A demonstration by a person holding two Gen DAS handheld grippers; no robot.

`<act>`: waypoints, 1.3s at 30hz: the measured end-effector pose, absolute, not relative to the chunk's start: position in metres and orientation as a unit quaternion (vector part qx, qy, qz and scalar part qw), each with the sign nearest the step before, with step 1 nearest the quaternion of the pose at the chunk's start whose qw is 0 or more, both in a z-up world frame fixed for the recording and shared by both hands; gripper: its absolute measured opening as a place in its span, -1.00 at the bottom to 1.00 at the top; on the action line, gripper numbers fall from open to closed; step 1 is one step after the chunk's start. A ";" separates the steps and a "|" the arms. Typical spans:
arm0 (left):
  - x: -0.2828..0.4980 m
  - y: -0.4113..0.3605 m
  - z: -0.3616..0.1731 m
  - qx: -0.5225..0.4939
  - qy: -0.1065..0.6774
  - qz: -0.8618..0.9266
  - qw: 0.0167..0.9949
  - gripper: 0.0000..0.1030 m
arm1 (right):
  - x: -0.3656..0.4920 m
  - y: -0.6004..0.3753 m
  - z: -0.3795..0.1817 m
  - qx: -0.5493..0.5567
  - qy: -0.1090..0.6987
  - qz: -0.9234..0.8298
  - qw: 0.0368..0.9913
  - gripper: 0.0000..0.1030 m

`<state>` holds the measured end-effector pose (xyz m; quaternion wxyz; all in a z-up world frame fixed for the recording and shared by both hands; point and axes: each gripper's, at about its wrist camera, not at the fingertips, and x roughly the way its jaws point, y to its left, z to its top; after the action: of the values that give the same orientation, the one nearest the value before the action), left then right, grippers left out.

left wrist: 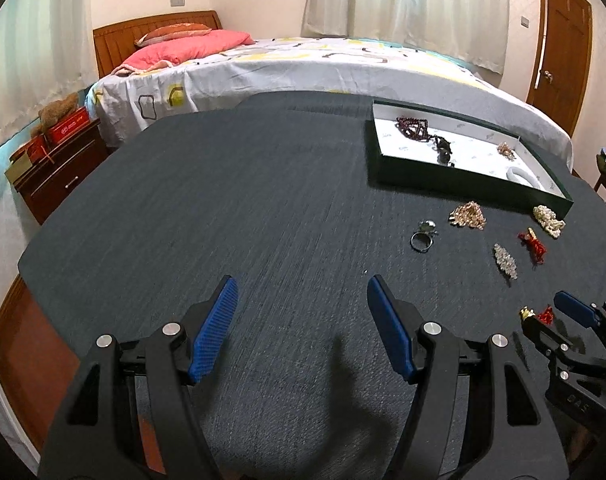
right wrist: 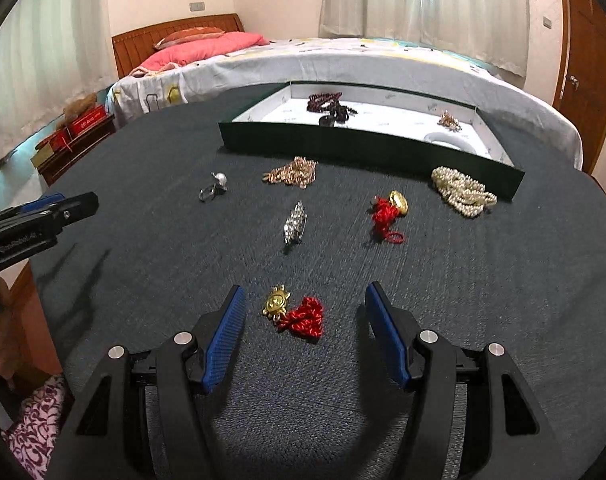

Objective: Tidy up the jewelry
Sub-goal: 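Withdraw both grippers from the box back over the table, then lower the right gripper onto the red tassel charm and close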

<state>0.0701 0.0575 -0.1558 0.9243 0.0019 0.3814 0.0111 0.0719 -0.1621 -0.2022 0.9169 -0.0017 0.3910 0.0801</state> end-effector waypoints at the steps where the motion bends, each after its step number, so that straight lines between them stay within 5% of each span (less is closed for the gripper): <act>1: 0.071 0.058 -0.157 0.001 0.384 0.012 0.923 0.28 | 0.072 -0.162 -0.204 -0.001 0.394 0.081 0.916 0.17; 12: 0.073 0.059 -0.160 0.000 0.391 0.014 0.920 0.28 | 0.070 -0.162 -0.204 -0.008 0.393 0.075 0.916 0.04; 27: 0.073 0.058 -0.162 0.002 0.389 0.013 0.921 0.28 | 0.067 -0.159 -0.199 -0.014 0.394 0.097 0.914 -0.70; 39: 0.078 0.028 -0.164 0.020 0.396 -0.019 0.918 0.28 | 0.068 -0.190 -0.190 0.012 0.382 0.069 0.922 -0.71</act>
<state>0.0775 0.0277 -0.1644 0.9177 0.0203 0.3962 -0.0192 0.0684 -0.1899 -0.1901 0.9216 0.0120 0.3817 0.0691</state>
